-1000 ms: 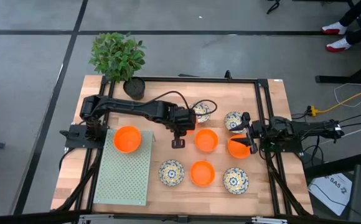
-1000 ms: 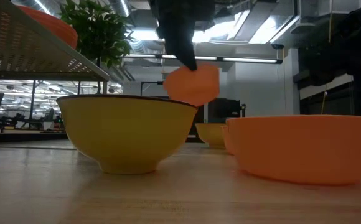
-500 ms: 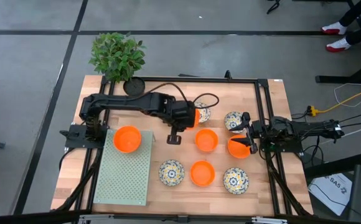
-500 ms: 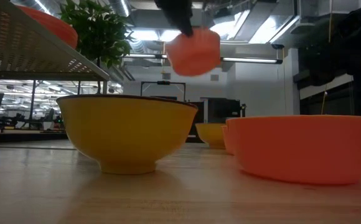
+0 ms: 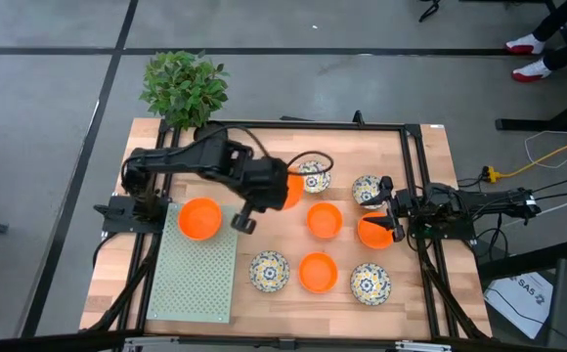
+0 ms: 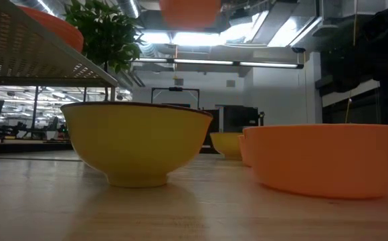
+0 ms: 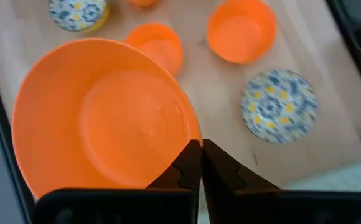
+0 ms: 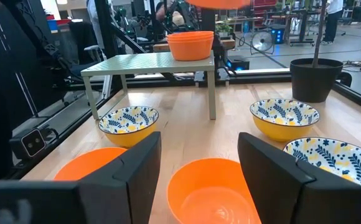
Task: Pick & Place Mini bowls
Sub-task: Stack the orange bowl on top of the orange bowl on the shelf
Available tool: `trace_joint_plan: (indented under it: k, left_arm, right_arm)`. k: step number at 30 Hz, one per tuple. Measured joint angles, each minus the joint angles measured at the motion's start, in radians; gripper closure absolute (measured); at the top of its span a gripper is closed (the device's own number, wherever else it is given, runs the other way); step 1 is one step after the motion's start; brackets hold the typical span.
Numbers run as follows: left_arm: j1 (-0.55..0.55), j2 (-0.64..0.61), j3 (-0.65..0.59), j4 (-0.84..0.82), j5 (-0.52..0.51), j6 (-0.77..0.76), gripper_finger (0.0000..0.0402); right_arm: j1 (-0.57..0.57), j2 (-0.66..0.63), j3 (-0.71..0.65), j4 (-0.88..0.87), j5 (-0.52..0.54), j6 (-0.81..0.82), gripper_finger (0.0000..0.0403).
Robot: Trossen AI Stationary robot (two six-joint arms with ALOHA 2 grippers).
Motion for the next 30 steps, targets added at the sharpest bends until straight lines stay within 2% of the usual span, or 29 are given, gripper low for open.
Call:
trace_joint_plan:
  k: [4, 10, 15, 20, 30]
  left_arm:
    - [-0.089, -0.054, 0.02, -0.016, -0.033, -0.007, 0.04]
    - [-0.237, -0.182, -0.047, -0.016, -0.061, -0.073, 0.04]
    - [-0.334, -0.299, -0.2, -0.018, -0.066, -0.215, 0.04]
    - [-0.371, -0.428, -0.381, -0.017, -0.131, -0.394, 0.0399]
    - [-0.457, -0.628, -0.696, -0.019, -0.135, -0.754, 0.0399]
  right_arm:
    - [0.0, 0.0, 0.0, 0.0, 0.0, 0.0, 0.019]
    - [0.0, 0.0, 0.0, 0.0, 0.001, -0.001, 0.019]
    - [0.0, 0.0, 0.0, 0.0, 0.0, 0.0, 0.019]
    - [0.0, 0.0, 0.0, 0.0, 0.0, 0.0, 0.019]
    - [0.0, 0.0, 0.0, 0.0, 0.0, 0.0, 0.019]
